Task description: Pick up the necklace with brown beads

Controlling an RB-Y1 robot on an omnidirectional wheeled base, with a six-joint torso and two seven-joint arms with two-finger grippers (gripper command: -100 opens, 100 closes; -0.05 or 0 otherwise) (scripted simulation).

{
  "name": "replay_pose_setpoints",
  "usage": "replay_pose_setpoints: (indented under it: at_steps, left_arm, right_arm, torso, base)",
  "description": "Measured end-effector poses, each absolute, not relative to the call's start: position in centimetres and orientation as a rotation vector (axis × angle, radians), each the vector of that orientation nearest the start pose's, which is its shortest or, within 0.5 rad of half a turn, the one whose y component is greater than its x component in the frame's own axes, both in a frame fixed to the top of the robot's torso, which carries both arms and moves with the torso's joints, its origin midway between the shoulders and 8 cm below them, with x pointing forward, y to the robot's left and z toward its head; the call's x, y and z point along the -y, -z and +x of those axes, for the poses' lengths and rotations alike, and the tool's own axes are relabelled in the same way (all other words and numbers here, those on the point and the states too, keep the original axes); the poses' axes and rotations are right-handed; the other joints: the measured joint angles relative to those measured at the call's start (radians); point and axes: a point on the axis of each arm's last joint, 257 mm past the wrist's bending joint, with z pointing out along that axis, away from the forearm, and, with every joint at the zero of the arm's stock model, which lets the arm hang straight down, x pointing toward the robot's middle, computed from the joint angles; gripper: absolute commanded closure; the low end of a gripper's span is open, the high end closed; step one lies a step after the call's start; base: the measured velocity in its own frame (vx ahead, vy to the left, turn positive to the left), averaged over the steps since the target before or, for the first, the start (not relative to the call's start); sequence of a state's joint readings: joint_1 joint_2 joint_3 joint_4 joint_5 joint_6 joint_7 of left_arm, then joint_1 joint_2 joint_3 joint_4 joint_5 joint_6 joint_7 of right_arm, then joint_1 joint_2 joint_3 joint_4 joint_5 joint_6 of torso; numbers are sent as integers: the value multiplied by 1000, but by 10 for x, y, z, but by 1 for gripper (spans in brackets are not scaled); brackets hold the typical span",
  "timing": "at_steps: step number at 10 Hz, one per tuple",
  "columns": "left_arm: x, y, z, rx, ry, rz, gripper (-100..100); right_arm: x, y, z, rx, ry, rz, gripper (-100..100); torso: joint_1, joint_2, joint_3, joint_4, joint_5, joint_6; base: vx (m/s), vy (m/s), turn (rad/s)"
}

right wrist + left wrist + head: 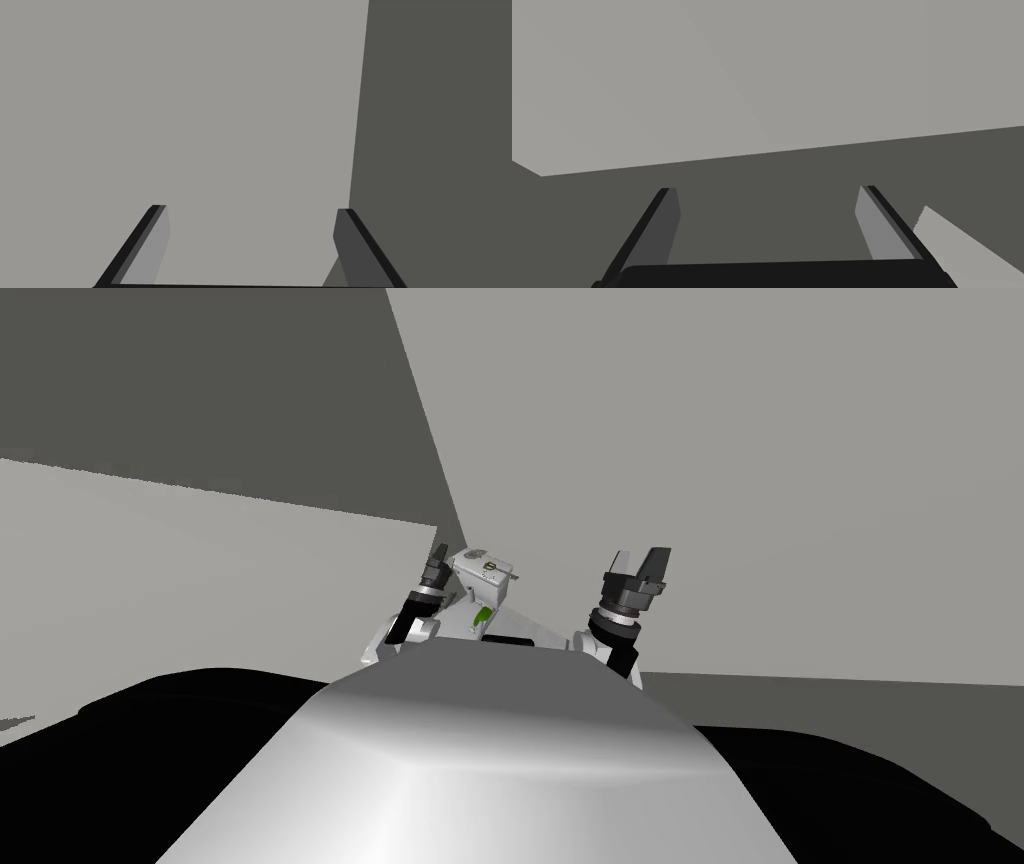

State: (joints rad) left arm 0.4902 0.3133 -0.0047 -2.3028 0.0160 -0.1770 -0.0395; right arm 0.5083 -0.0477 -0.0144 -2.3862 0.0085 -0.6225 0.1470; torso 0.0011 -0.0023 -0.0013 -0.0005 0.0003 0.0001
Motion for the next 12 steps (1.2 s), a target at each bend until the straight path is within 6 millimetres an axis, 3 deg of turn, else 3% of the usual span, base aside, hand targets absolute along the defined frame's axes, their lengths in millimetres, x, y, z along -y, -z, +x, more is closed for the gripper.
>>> replay_pose_setpoints:
  at_steps: [8, 12]
  left_arm:
    - [-241, 97, 398, -1367, 1135, -719, -100]
    - [-241, 131, 398, -1494, 1090, -765, -100]
  right_arm:
    - [265, -87, 296, -526, -1191, 390, 0]
    - [265, -87, 296, -526, -1191, 390, 0]
  torso:
    - [0, 0, 0, 0, 0, 0]
    - [0, 0, 0, 0, 0, -1]
  base:
    - [23, 20, -150]
    - [19, 17, -130]
